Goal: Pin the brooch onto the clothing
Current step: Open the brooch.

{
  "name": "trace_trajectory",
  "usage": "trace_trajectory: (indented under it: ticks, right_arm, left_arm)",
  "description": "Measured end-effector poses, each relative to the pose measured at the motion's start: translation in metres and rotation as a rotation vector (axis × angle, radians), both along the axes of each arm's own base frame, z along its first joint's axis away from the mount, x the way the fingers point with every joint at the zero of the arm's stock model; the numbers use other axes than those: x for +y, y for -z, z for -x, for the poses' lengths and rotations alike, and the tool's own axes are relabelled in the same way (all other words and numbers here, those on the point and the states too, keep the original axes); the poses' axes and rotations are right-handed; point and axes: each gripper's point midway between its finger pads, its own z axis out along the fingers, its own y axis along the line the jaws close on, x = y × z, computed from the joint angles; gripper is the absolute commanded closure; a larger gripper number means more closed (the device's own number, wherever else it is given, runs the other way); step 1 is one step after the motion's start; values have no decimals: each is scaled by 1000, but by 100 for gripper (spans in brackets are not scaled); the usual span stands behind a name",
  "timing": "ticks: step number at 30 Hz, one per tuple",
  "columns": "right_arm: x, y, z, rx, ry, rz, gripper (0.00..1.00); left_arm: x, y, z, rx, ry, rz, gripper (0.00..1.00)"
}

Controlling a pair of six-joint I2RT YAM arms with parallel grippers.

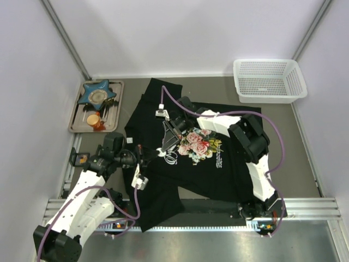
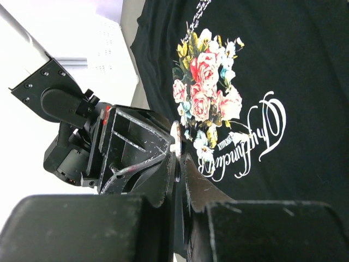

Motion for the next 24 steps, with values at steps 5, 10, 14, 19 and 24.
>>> trace_trajectory:
  ticks: [5, 10, 14, 19, 24]
  right_arm:
    - [-1, -1, -2, 14, 6, 11, 100]
    - [-6, -1, -10, -2, 26, -3, 100]
    - [-17, 1, -39, -25, 107, 7, 100]
    - [-46, 1, -95, -73, 278, 31, 100]
    - [-73, 0, -131, -131, 434, 79, 100]
  left_arm:
    - [0, 3, -1, -5, -2, -6, 76]
    - [6, 10, -9, -24, -44, -43, 33]
    - [18, 14, -21, -13, -149, -87, 31]
    - [40, 26, -41, 226, -424, -85, 37]
    - [42, 13, -125, 779, -852, -20, 35]
